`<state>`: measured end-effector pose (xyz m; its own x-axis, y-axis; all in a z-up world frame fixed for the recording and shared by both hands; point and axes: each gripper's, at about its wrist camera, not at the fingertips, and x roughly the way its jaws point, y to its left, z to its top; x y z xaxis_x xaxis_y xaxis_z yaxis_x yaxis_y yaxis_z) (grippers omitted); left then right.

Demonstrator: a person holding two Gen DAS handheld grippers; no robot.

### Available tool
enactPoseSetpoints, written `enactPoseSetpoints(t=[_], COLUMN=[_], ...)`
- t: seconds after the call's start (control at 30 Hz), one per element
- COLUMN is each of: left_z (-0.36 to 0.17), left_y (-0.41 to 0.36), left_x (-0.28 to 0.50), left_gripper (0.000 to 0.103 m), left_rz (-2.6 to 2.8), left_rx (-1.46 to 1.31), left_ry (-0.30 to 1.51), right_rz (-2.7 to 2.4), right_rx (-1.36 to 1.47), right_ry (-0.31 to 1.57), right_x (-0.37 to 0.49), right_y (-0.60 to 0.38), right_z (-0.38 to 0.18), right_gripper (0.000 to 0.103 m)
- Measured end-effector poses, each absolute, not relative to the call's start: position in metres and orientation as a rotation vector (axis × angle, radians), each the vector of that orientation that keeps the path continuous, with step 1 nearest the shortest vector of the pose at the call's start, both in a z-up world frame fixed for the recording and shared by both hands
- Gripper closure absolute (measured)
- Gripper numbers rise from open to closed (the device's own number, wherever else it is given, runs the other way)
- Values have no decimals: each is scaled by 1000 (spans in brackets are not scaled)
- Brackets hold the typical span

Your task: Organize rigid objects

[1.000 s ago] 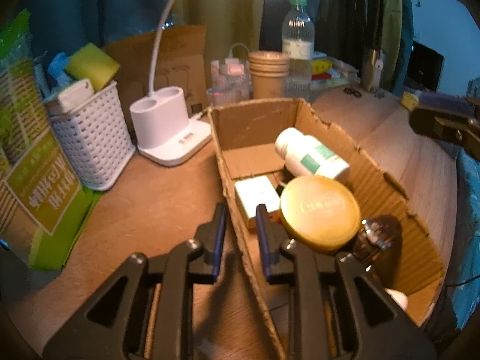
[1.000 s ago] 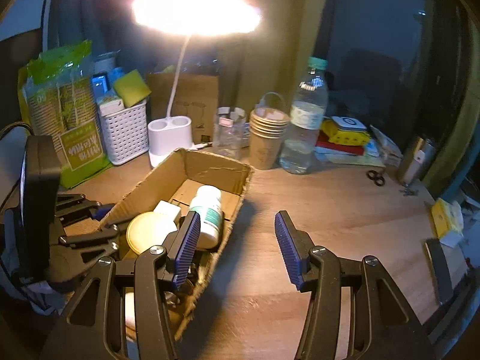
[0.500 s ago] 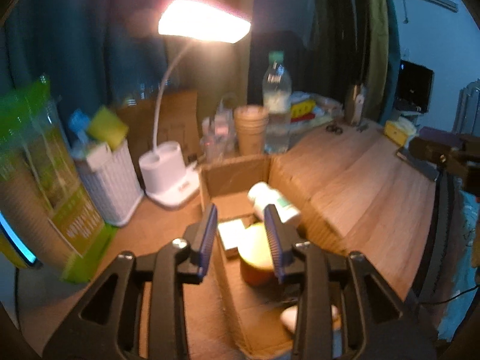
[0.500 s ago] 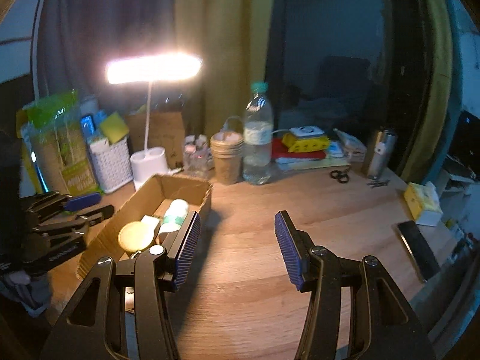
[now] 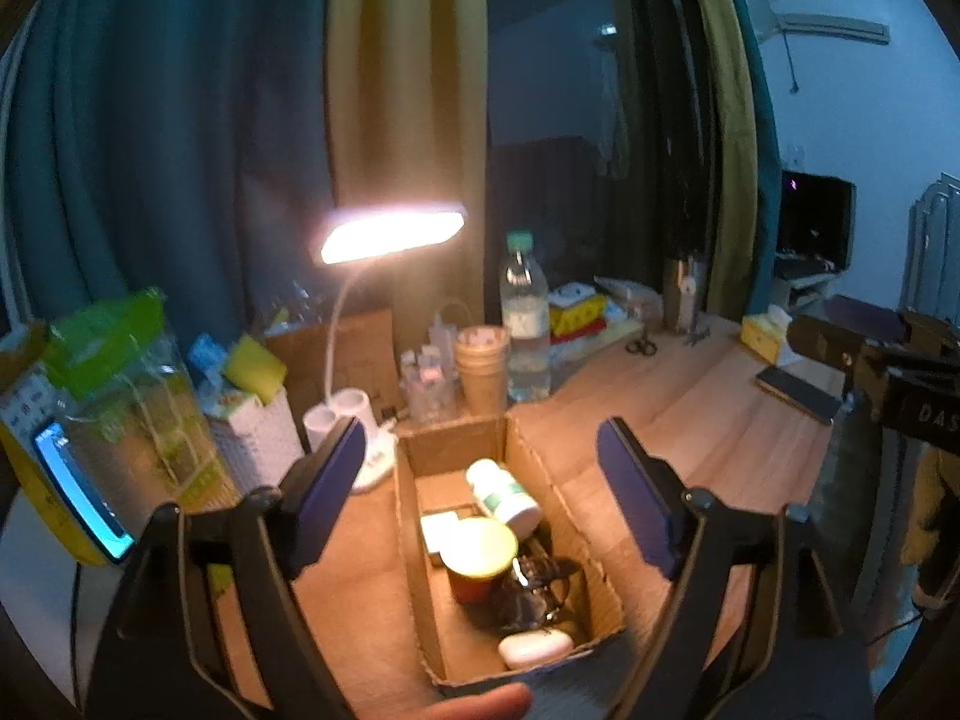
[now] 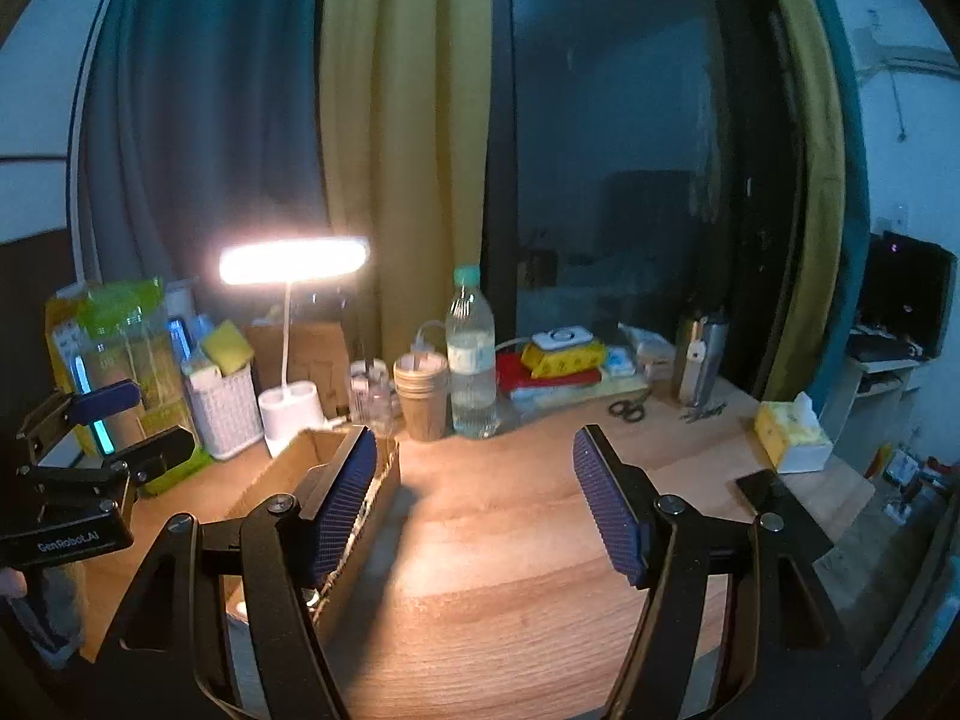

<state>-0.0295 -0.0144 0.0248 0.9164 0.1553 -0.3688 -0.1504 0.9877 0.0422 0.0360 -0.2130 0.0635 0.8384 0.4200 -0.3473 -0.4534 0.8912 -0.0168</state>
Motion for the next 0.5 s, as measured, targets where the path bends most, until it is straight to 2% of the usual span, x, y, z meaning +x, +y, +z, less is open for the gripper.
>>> enactPoseSetpoints(t=[0.13, 0.5], left_z=[41, 60], left_y=[-14, -8], left_x=[-44, -65], left_gripper=[8, 7], left_rz=[157, 164], left_rx=[-15, -40], left_ry=[326, 271], right_rz=[453, 448], right_rx=[-93, -92], right_ry=[310, 254], right_x=[24, 3], right_y=[-218, -220], right_z=[73, 87], right_gripper=[31, 31])
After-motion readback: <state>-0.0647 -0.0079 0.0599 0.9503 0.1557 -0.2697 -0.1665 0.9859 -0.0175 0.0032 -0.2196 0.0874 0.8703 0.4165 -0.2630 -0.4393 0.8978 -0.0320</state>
